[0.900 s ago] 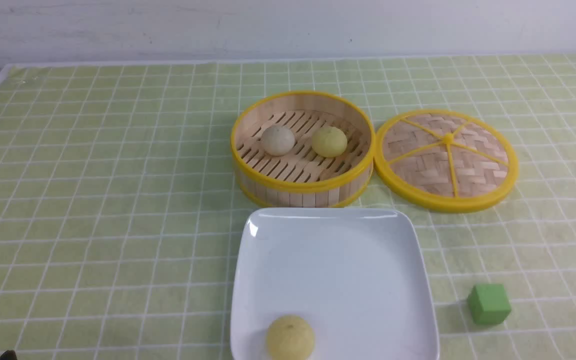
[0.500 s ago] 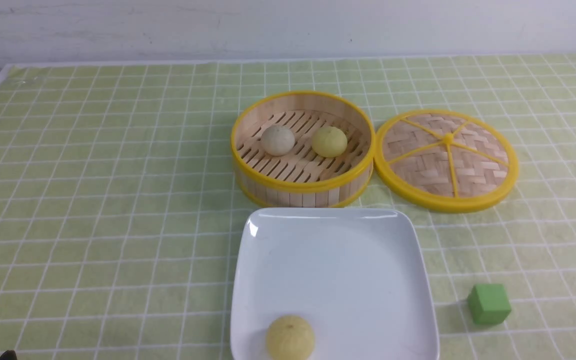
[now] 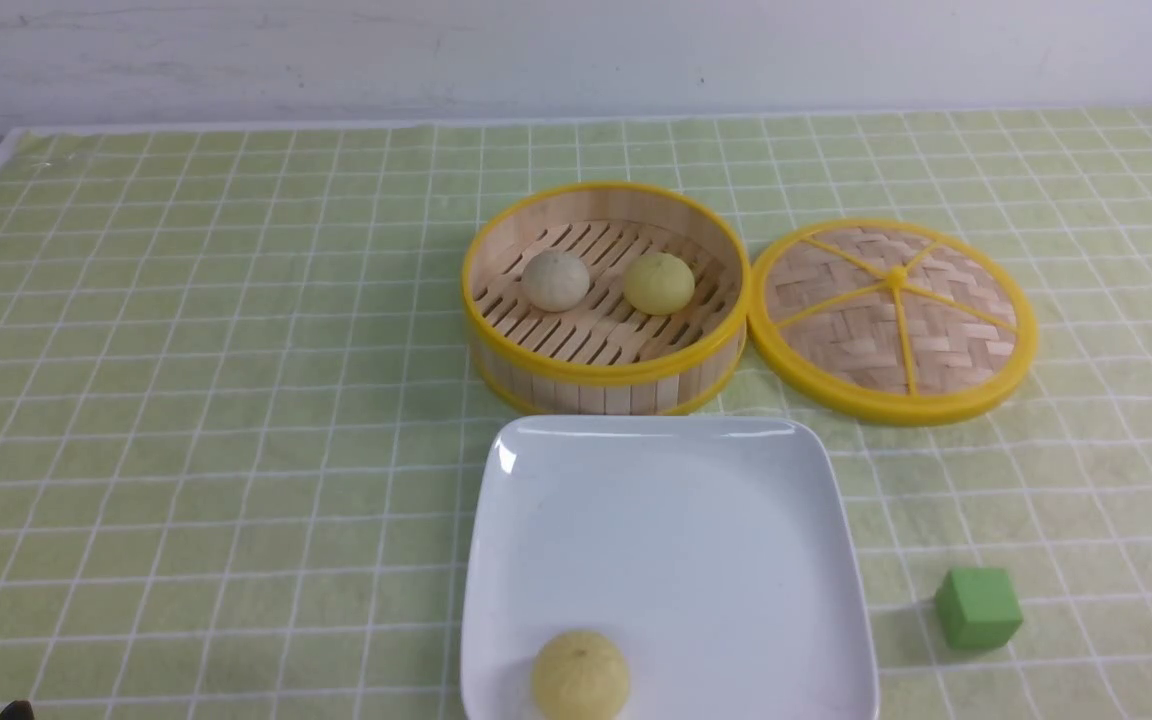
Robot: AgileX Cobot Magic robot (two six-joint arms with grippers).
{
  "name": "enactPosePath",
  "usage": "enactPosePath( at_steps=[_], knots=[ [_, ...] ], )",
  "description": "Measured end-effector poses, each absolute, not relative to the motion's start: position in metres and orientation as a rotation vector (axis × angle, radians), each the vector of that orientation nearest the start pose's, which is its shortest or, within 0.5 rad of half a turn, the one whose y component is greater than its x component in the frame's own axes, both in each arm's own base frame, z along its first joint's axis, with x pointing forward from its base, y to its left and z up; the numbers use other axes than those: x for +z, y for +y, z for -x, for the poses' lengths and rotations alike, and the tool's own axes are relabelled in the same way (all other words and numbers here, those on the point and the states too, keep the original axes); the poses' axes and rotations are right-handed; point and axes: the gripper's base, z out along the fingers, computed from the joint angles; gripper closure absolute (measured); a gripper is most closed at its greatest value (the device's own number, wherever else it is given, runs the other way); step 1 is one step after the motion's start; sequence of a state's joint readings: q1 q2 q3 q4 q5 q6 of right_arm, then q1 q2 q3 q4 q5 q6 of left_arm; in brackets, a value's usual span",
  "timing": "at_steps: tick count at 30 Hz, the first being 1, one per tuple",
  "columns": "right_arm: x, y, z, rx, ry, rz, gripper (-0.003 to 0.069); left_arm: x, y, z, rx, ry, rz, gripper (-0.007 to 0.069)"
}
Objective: Put the steamed buns into the plate on the green tablecloth.
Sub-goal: 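Reach toward a bun in the bamboo steamer with the right gripper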
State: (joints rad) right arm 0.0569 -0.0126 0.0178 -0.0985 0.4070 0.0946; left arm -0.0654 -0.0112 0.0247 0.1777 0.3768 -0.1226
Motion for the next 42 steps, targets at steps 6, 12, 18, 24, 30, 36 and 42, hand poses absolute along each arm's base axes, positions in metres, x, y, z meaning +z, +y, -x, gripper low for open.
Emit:
enactPosePath(
  at_steps=[6, 12, 18, 24, 30, 36, 42],
  knots=[
    [0.172, -0.001, -0.052, 0.004, 1.894, 0.024, 0.0419, 0.172, 0.002, -0.053, 0.045, 1.867, -0.056, 0.0384],
    [0.173, 0.004, -0.053, 0.188, 1.861, -0.135, 0.0419, 0.173, -0.007, -0.053, -0.378, 1.84, 0.317, 0.0384],
    [0.178, 0.012, -0.053, 0.646, 1.762, -0.538, 0.0419, 0.177, -0.019, -0.052, -0.992, 1.711, 0.876, 0.0384],
    [0.182, 0.013, -0.054, 0.751, 1.705, -0.624, 0.042, 0.183, -0.018, -0.053, -1.111, 1.594, 0.98, 0.0384],
    [0.23, 0.01, -0.05, 0.666, 1.583, -0.48, 0.0559, 0.25, -0.015, -0.043, -0.974, 1.475, 0.663, 0.0475],
    [0.293, 0.009, -0.065, 0.331, 1.951, -0.268, 0.0671, 0.312, -0.021, -0.06, -0.601, 1.933, 0.362, 0.0622],
    [0.262, 0.028, -0.109, 0.399, 2.648, -0.114, 0.0662, 0.284, -0.019, -0.117, -0.308, 2.643, 0.363, 0.0622]
  ],
)
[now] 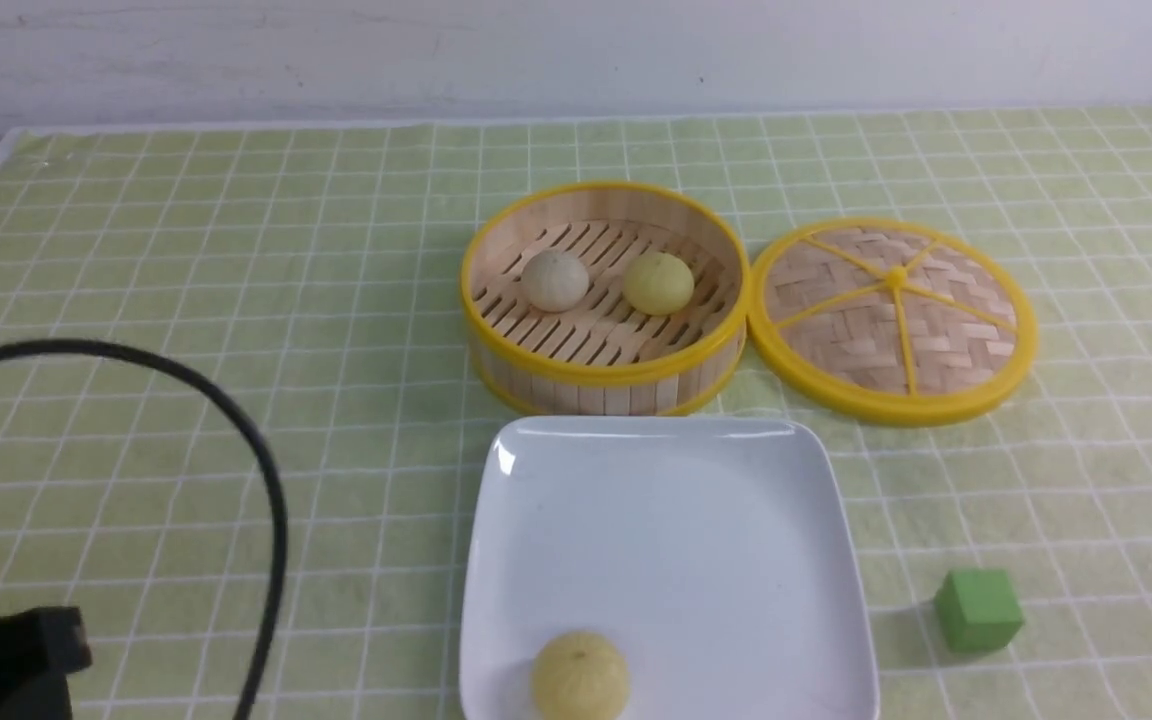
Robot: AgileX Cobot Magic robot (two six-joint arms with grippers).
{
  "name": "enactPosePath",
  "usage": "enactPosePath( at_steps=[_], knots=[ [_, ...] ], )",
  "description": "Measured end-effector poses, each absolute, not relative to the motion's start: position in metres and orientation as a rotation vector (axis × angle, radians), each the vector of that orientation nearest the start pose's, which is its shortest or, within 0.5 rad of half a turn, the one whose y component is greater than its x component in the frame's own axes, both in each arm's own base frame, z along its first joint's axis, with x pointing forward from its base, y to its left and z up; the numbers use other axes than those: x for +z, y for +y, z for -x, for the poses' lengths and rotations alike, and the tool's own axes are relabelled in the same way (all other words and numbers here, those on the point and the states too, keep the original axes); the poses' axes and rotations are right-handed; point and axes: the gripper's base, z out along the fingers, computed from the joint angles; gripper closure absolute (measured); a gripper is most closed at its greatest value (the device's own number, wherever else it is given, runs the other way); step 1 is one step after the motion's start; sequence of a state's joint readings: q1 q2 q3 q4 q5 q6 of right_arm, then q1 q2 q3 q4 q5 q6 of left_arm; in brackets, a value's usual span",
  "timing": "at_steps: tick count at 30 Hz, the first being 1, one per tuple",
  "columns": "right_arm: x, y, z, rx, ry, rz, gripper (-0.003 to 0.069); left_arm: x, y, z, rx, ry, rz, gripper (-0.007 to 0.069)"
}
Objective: Put the steamed buns into the plate on the green tablecloth.
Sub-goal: 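Reach toward a bun in the bamboo steamer with the right gripper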
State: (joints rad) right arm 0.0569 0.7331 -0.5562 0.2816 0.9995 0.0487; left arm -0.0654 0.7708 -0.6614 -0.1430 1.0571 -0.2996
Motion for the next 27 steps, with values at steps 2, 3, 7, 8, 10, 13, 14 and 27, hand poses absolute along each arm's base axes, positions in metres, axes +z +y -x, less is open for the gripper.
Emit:
enactPosePath(
  at_steps=[2, 3, 7, 8, 10, 13, 14, 27],
  knots=[
    [0.257, 0.04, -0.122, 0.551, 2.678, 0.012, 0.0645, 0.274, -0.019, -0.133, -0.264, 2.744, 0.308, 0.0622],
    [0.259, 0.046, -0.129, 0.635, 2.66, 0.054, 0.063, 0.268, -0.02, -0.141, -0.25, 2.784, 0.279, 0.0622],
    [0.27, 0.066, -0.162, 0.829, 2.563, 0.27, 0.0501, 0.252, -0.024, -0.161, -0.268, 2.858, 0.224, 0.0622],
    [0.273, 0.07, -0.17, 0.848, 2.54, 0.301, 0.0459, 0.25, -0.025, -0.164, -0.281, 2.856, 0.221, 0.0622],
    [0.277, 0.08, -0.186, 0.863, 2.513, 0.34, 0.0382, 0.249, -0.026, -0.168, -0.297, 2.84, 0.221, 0.0622],
    [0.283, 0.097, -0.211, 0.846, 2.475, 0.402, 0.0284, 0.25, -0.026, -0.173, -0.306, 2.8, 0.223, 0.0622],
    [0.283, 0.099, -0.213, 0.844, 2.474, 0.407, 0.0278, 0.25, -0.026, -0.173, -0.307, 2.8, 0.223, 0.0621],
    [0.267, 0.162, -0.367, 0.534, 2.455, 0.57, 0.0205, 0.252, -0.028, -0.177, -0.351, 2.746, 0.251, 0.0509]
  ],
)
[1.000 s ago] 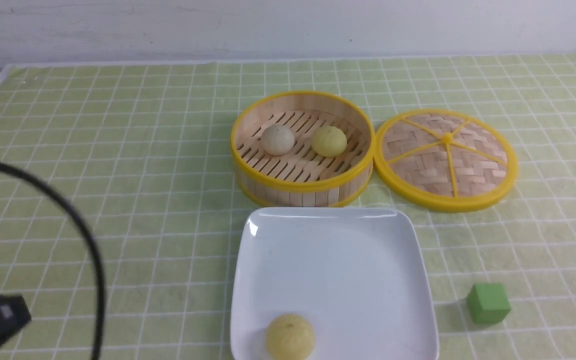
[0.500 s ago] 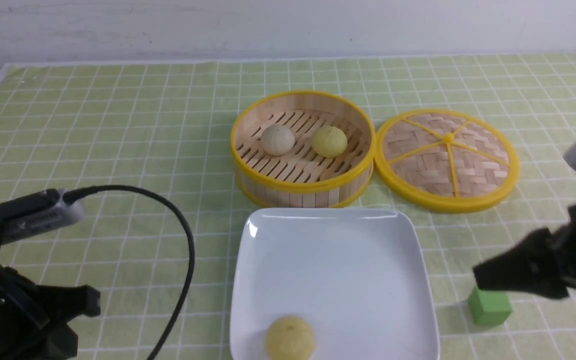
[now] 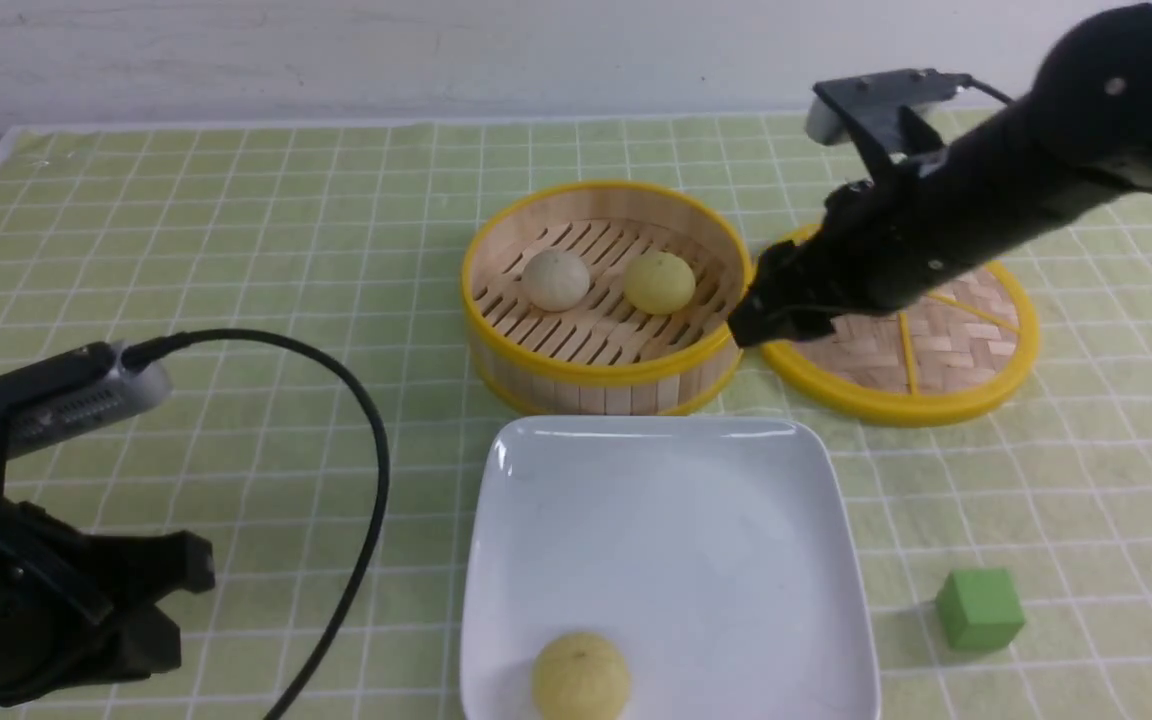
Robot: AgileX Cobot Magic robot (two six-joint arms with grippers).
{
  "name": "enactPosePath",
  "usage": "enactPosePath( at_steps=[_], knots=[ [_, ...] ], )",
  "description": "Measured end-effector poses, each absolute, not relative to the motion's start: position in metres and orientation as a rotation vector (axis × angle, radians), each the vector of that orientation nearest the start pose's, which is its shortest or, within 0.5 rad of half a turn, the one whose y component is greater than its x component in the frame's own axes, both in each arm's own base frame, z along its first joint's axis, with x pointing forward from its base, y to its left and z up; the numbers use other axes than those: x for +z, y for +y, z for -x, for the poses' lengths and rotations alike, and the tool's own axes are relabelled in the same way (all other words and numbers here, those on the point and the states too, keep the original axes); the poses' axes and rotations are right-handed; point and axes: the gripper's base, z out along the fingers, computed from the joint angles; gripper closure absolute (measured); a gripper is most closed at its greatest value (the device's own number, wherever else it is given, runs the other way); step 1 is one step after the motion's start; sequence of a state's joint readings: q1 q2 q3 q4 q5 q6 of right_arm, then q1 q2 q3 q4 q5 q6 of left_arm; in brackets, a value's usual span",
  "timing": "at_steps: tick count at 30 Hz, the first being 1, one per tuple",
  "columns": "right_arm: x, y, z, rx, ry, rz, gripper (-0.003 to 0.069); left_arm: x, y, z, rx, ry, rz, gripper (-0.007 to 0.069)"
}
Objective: Put the steamed buns into the plate on the green tablecloth.
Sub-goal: 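Reach toward a bun in the bamboo steamer with the right gripper, then move the steamed bun from the bamboo steamer onto the white plate with the right gripper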
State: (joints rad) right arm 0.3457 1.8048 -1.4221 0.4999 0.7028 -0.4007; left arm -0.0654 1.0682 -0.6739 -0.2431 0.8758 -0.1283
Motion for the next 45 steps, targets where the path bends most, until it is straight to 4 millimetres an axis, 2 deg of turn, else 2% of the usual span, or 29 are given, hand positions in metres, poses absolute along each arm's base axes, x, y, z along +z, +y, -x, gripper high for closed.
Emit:
enactPosePath(
  at_steps=[1, 2, 4, 10, 16, 23, 26, 30, 32, 33, 34, 35, 36, 38, 39, 41, 42, 43, 44, 45],
  knots=[
    [0.264, 0.168, -0.386, 0.521, 2.429, 0.564, 0.0205, 0.252, -0.028, -0.178, -0.351, 2.739, 0.252, 0.0465],
    [0.26, 0.169, -0.389, 0.519, 2.436, 0.563, 0.0205, 0.252, -0.028, -0.178, -0.351, 2.738, 0.252, 0.0465],
    [0.253, 0.176, -0.413, 0.503, 2.392, 0.537, 0.0205, 0.253, -0.028, -0.179, -0.35, 2.724, 0.253, 0.0405],
    [0.218, 0.185, -0.452, 0.467, 2.331, 0.459, 0.0204, 0.253, -0.028, -0.18, -0.355, 2.71, 0.256, 0.0312],
    [0.194, 0.189, -0.469, 0.435, 2.277, 0.385, 0.0207, 0.254, -0.029, -0.18, -0.363, 2.709, 0.261, 0.0301],
    [0.179, 0.206, -0.468, 0.431, 2.262, 0.41, 0.0226, 0.254, -0.03, -0.18, -0.381, 2.705, 0.271, 0.0301],
    [0.177, 0.21, -0.467, 0.421, 2.256, 0.43, 0.0302, 0.254, -0.03, -0.18, -0.381, 2.704, 0.271, 0.0305],
    [0.177, 0.21, -0.466, 0.422, 2.266, 0.443, 0.0548, 0.254, -0.03, -0.18, -0.381, 2.703, 0.272, 0.0305],
    [0.185, 0.209, -0.464, 0.431, 2.272, 0.455, 0.0624, 0.254, -0.03, -0.18, -0.381, 2.703, 0.272, 0.0306],
    [0.195, 0.208, -0.459, 0.445, 2.284, 0.473, 0.0644, 0.254, -0.03, -0.18, -0.381, 2.703, 0.272, 0.0305],
    [0.196, 0.207, -0.458, 0.45, 2.295, 0.482, 0.0645, 0.254, -0.03, -0.18, -0.381, 2.703, 0.272, 0.0305],
    [0.22, 0.204, -0.447, 0.479, 2.317, 0.528, 0.0646, 0.254, -0.03, -0.18, -0.381, 2.703, 0.272, 0.0305],
    [0.222, 0.203, -0.445, 0.485, 2.336, 0.544, 0.0646, 0.254, -0.03, -0.18, -0.381, 2.703, 0.272, 0.0305],
    [0.268, 0.194, -0.418, 0.54, 2.379, 0.63, 0.0646, 0.254, -0.03, -0.18, -0.379, 2.703, 0.271, 0.0305],
    [0.272, 0.193, -0.415, 0.546, 2.385, 0.64, 0.0646, 0.254, -0.03, -0.18, -0.378, 2.704, 0.27, 0.0305],
    [0.296, 0.186, -0.387, 0.599, 2.457, 0.705, 0.0646, 0.254, -0.03, -0.18, -0.377, 2.704, 0.269, 0.0305],
    [0.3, 0.181, -0.362, 0.649, 2.529, 0.739, 0.0645, 0.254, -0.03, -0.18, -0.376, 2.704, 0.269, 0.0305],
    [0.301, 0.181, -0.358, 0.655, 2.53, 0.744, 0.0645, 0.254, -0.03, -0.18, -0.376, 2.704, 0.269, 0.0305],
    [0.284, 0.183, -0.342, 0.697, 2.596, 0.743, 0.0642, 0.254, -0.03, -0.18, -0.376, 2.704, 0.269, 0.0305],
    [0.273, 0.187, -0.336, 0.711, 2.621, 0.738, 0.0639, 0.254, -0.03, -0.18, -0.376, 2.703, 0.269, 0.0305]
  ],
)
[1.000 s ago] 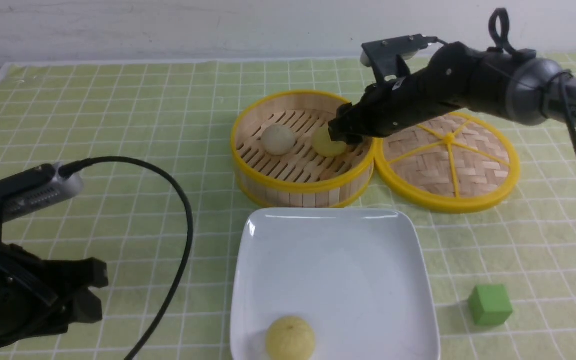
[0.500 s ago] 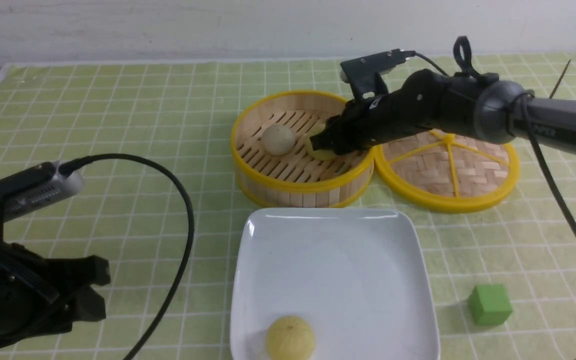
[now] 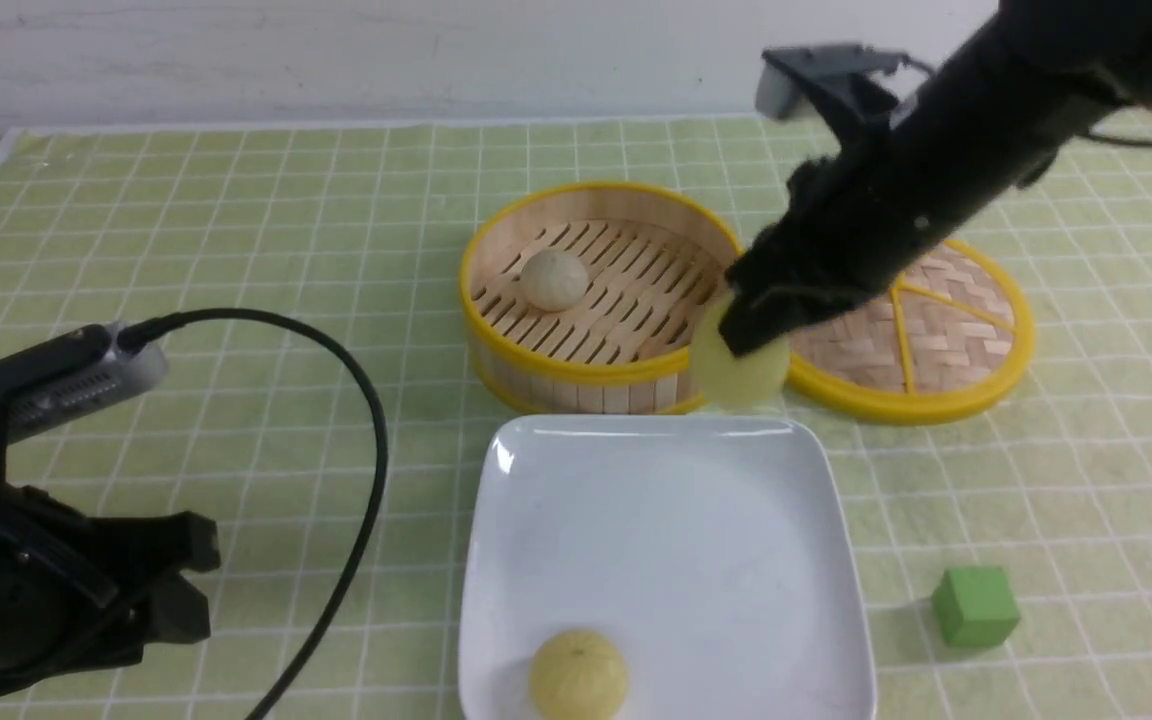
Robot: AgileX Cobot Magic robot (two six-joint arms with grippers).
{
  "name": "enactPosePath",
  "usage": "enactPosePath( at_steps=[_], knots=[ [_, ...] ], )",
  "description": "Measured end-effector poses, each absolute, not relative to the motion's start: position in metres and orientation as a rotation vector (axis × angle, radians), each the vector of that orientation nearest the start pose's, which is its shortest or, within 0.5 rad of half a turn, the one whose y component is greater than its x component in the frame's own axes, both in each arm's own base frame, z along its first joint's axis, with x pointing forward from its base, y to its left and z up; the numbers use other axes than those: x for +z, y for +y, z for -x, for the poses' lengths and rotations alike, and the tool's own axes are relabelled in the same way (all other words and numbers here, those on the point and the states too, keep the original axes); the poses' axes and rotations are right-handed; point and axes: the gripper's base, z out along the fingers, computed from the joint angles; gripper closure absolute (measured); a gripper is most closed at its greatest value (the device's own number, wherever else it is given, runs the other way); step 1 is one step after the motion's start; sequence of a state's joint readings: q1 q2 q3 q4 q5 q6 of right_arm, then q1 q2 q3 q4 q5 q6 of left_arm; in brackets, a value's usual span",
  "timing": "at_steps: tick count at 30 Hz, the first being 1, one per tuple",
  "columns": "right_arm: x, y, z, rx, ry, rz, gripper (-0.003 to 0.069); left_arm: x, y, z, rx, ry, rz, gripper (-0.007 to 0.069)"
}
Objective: Put the steamed buns into the plate on the green tablecloth.
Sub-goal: 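Move the steamed bun from the bamboo steamer onto the white plate with the right gripper, then reach into the bamboo steamer and grasp a bun with the left gripper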
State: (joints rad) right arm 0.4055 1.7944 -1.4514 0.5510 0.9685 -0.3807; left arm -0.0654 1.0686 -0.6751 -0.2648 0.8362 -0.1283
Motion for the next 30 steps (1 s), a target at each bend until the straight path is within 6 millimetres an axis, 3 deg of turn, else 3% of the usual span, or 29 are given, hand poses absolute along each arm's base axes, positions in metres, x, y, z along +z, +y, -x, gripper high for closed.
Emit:
enactPosePath(
  at_steps=[1, 3, 5, 8, 9, 12, 14, 15, 17, 19, 20, 21, 23, 24, 26, 28, 30],
  knots=[
    [0.27, 0.187, -0.335, 0.714, 2.628, 0.73, 0.0638, 0.254, -0.03, -0.181, -0.376, 2.701, 0.269, 0.0305],
    [0.227, 0.196, -0.324, 0.704, 2.674, 0.664, 0.0624, 0.254, -0.03, -0.181, -0.376, 2.699, 0.269, 0.0305],
    [0.202, 0.2, -0.318, 0.665, 2.682, 0.624, 0.0592, 0.254, -0.029, -0.181, -0.374, 2.698, 0.268, 0.0305],
    [0.189, 0.202, -0.317, 0.638, 2.68, 0.602, 0.0519, 0.254, -0.029, -0.181, -0.369, 2.696, 0.266, 0.0305],
    [0.187, 0.202, -0.318, 0.632, 2.674, 0.591, 0.043, 0.254, -0.029, -0.181, -0.369, 2.695, 0.266, 0.0305],
    [0.194, 0.199, -0.321, 0.658, 2.684, 0.567, 0.0223, 0.254, -0.029, -0.182, -0.368, 2.689, 0.266, 0.0305],
    [0.21, 0.194, -0.324, 0.698, 2.713, 0.587, 0.0123, 0.254, -0.029, -0.182, -0.368, 2.685, 0.266, 0.0306],
    [0.211, 0.193, -0.324, 0.698, 2.711, 0.582, 0.0114, 0.254, -0.029, -0.182, -0.368, 2.686, 0.266, 0.0306],
    [0.254, 0.173, -0.328, 0.714, 2.743, 0.605, 0.006, 0.255, -0.029, -0.182, -0.367, 2.68, 0.266, 0.032],
    [0.281, 0.155, -0.328, 0.675, 2.759, 0.595, 0.0089, 0.255, -0.029, -0.183, -0.367, 2.678, 0.267, 0.034],
    [0.284, 0.153, -0.327, 0.668, 2.762, 0.593, 0.0095, 0.255, -0.029, -0.183, -0.367, 2.678, 0.267, 0.0349],
    [0.307, 0.133, -0.324, 0.581, 2.777, 0.561, 0.0181, 0.255, -0.029, -0.185, -0.366, 2.684, 0.267, 0.0392],
    [0.321, 0.114, -0.318, 0.464, 2.785, 0.516, 0.0309, 0.257, -0.03, -0.192, -0.375, 2.699, 0.272, 0.0462],
    [0.322, 0.113, -0.317, 0.463, 2.781, 0.513, 0.0325, 0.258, -0.031, -0.195, -0.378, 2.699, 0.269, 0.048],
    [0.332, 0.093, -0.3, 0.322, 2.782, 0.491, 0.0558, 0.27, -0.035, -0.214, -0.418, 2.708, 0.231, 0.0587],
    [0.339, 0.083, -0.283, 0.269, 2.771, 0.482, 0.0649, 0.28, -0.041, -0.235, -0.485, 2.702, 0.194, 0.0619],
    [0.34, 0.078, -0.267, 0.246, 2.774, 0.48, 0.0671, 0.283, -0.046, -0.252, -0.549, 2.704, 0.18, 0.0622]
  ],
)
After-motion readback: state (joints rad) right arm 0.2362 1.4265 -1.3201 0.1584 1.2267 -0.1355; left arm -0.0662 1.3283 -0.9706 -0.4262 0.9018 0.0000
